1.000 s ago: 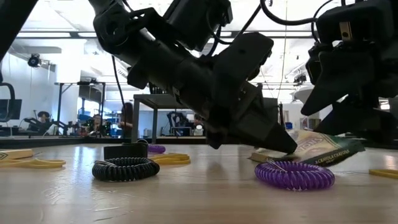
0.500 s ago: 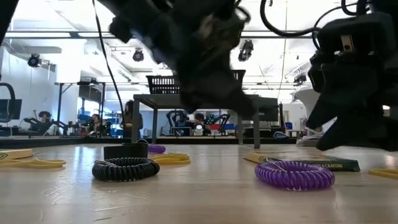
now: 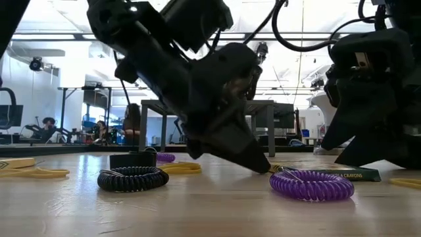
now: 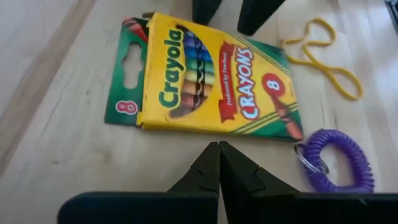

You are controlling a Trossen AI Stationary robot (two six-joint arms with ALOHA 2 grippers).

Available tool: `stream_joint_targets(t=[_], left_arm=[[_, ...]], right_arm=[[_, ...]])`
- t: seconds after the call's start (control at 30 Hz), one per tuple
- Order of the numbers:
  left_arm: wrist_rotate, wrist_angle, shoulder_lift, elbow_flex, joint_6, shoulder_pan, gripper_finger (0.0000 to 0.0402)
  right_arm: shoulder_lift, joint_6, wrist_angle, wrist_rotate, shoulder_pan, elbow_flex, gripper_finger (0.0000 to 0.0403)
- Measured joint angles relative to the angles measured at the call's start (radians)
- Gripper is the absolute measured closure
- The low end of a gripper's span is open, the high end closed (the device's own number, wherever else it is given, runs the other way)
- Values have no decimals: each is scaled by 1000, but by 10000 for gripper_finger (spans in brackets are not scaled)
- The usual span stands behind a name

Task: Pick & Place Office Desk Supplies
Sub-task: Put the crayon box into the bottom black bin on the shelf

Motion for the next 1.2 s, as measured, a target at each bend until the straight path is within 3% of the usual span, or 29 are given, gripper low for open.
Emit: stream_joint_targets(t=[0.53,1.2], left_arm=[[-3,82,36,1,0,30,396],[-17,104,38,-1,-26,27,396]], right_arm=[[-2,-3,10,-3,-8,12,211],[-106,47,24,46,-8,18,211]])
